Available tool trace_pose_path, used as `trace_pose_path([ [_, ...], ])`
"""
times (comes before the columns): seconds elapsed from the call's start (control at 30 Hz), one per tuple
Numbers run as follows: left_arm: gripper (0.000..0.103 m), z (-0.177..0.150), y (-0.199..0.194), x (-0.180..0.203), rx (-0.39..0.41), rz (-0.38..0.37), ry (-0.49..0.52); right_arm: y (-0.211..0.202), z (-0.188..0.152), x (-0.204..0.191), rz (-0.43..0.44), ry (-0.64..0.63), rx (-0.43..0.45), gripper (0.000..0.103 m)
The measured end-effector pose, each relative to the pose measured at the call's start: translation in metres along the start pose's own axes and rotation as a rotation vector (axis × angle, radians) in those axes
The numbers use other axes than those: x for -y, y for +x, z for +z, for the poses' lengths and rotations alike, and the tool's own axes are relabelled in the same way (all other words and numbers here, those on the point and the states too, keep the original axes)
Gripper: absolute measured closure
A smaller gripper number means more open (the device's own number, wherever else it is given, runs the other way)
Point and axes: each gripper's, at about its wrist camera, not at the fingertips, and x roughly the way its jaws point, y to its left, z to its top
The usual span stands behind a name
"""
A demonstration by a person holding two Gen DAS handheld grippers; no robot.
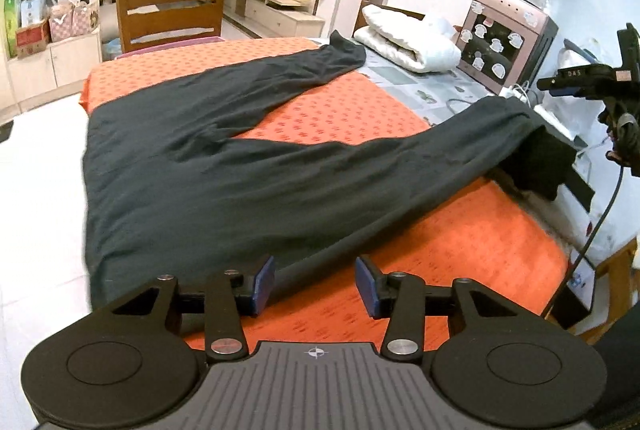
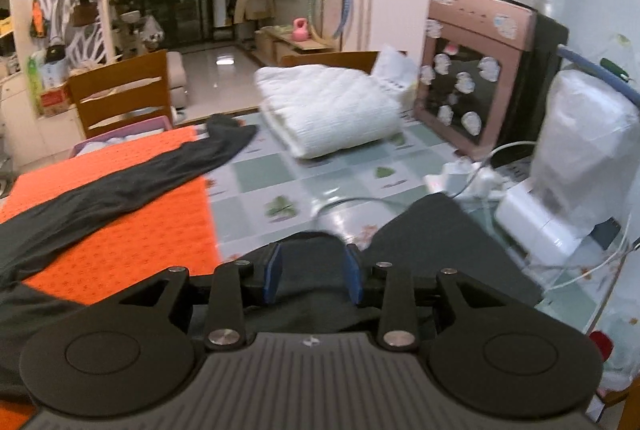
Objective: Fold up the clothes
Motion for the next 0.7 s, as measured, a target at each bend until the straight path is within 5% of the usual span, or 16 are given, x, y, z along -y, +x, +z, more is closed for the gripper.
trace_pose_path([
  [0.47,0.053,-0.022,-0.052,-0.100,0.007,-0.066,0.165,-0.067,-0.075,-0.141,0.025,0.036,-0.055,0.062],
  [0.7,0.048,-0.016,-0.072,-0.128,0.043,-0.036,0.152,-0.085,-0.090,-0.182,0.051,0.003,-0.060,0.062],
])
